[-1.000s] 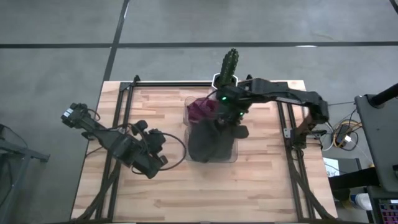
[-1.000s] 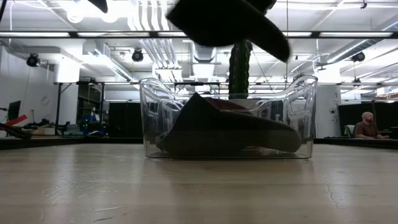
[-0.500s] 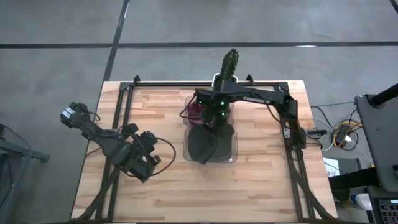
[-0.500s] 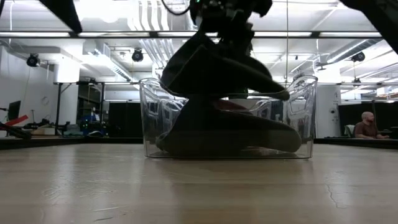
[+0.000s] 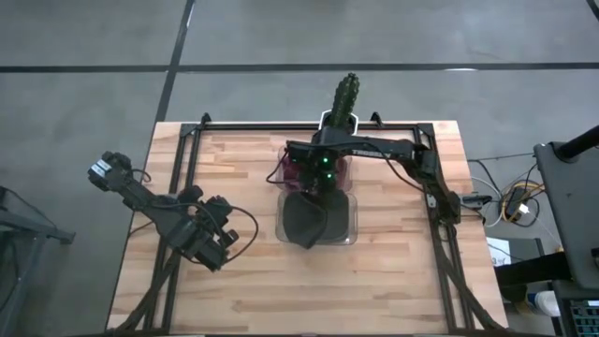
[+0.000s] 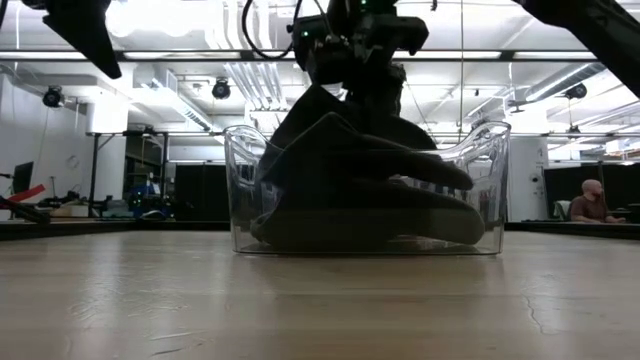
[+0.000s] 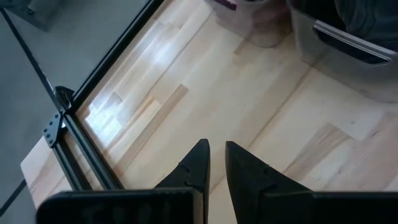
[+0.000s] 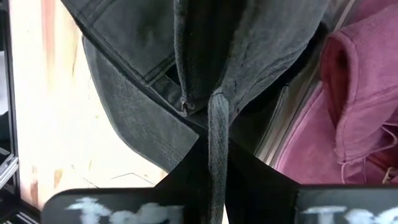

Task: Pick & Place hat
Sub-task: Put the black cap into the bottom transparent bin

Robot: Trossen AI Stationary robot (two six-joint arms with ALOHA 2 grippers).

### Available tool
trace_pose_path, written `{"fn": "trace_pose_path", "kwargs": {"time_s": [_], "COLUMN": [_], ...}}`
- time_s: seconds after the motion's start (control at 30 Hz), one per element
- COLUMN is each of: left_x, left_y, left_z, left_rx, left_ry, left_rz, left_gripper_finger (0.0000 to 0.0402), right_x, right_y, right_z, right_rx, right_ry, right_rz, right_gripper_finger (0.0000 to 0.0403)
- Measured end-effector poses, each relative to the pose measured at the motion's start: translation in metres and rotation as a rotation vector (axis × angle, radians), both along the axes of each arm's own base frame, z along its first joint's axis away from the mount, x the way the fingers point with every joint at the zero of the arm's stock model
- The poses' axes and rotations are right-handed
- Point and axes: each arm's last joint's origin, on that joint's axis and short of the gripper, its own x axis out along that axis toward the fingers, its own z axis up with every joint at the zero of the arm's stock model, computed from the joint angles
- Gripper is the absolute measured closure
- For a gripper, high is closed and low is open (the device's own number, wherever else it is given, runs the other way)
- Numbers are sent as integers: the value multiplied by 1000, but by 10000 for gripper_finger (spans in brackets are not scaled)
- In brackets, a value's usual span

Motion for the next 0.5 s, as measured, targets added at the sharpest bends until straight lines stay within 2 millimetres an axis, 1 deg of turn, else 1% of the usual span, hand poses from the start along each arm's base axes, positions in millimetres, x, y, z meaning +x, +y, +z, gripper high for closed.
{"fn": "trace_pose_path", "kwargs": {"time_s": [0.3, 0.4, 0.5], "left_x": [0, 0, 0], "left_y": [0, 0, 0], "left_z": [-1, -1, -1], "left_rx": [4, 5, 5], "left_ry": [4, 4, 4], "left_rz": [-3, -3, -3], "left_gripper_finger": [358, 358, 358], "right_x": [2, 2, 2], "right_y": [-1, -1, 0], "right_z": [-5, -5, -6], "right_rx": [-2, -2, -2], "right_ry": [-4, -3, 1], "right_rz": [-4, -4, -2], "right_gripper_finger": [385, 364, 331]}}
